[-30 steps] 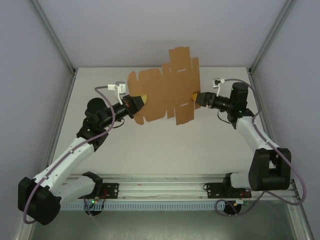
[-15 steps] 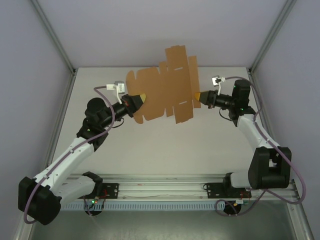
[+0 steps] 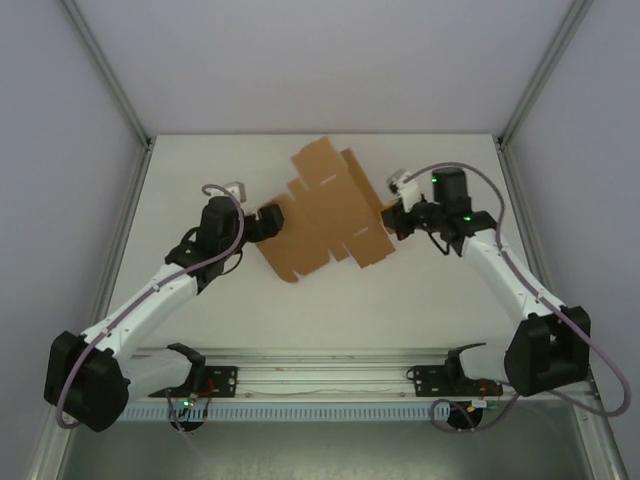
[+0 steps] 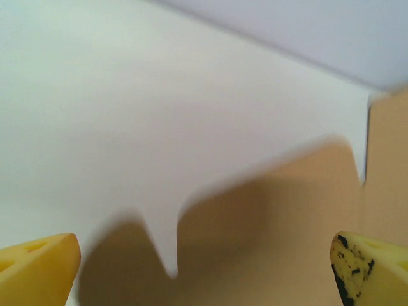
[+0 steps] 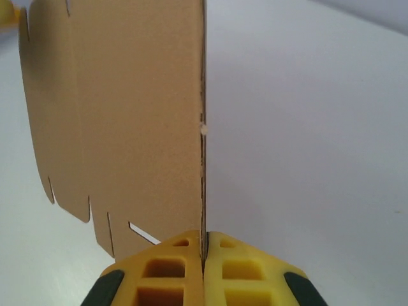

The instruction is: Assemble paper box

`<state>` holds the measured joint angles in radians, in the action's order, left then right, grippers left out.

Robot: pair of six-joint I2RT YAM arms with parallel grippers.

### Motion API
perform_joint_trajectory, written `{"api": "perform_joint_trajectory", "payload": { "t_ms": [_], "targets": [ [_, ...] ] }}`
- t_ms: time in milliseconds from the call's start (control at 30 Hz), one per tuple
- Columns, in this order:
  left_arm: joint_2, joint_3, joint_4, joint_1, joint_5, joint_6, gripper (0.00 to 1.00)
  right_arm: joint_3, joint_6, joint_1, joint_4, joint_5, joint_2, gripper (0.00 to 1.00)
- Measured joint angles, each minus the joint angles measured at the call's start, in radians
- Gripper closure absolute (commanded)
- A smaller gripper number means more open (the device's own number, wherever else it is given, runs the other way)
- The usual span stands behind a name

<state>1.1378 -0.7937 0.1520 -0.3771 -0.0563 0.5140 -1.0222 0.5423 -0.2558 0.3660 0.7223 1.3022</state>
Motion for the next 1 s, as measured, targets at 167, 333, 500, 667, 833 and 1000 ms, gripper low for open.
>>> {"api": "perform_joint_trajectory", "payload": {
  "t_ms": [167, 333, 500, 667, 833, 1000],
  "targets": [
    [0.085, -0.082, 0.157, 0.0, 0.097, -0.011, 0.0, -0.023, 0.165, -0.151, 0.026, -0.329, 0.115, 1.0],
    [0.121, -0.168, 0.172, 0.005, 0.025, -0.026, 0.0, 0.032, 0.371, -0.25, -0.132, -0.588, 0.15, 1.0],
    [0.2, -0.298, 0.141, 0.018, -0.126, -0.039, 0.0, 0.123, 0.561, -0.306, -0.338, -0.686, 0.146, 1.0],
    [0.342, -0.491, 0.134, 0.019, -0.285, -0.056, 0.0, 0.166, 0.65, -0.335, -0.482, -0.721, 0.146, 1.0],
    [0.439, -0.587, 0.132, 0.017, -0.435, -0.078, 0.0, 0.204, 0.718, -0.352, -0.598, -0.765, 0.149, 1.0],
    [0.488, -0.602, 0.156, -0.006, -0.49, -0.102, 0.0, 0.205, 0.742, -0.352, -0.643, -0.779, 0.149, 1.0]
  ]
}}
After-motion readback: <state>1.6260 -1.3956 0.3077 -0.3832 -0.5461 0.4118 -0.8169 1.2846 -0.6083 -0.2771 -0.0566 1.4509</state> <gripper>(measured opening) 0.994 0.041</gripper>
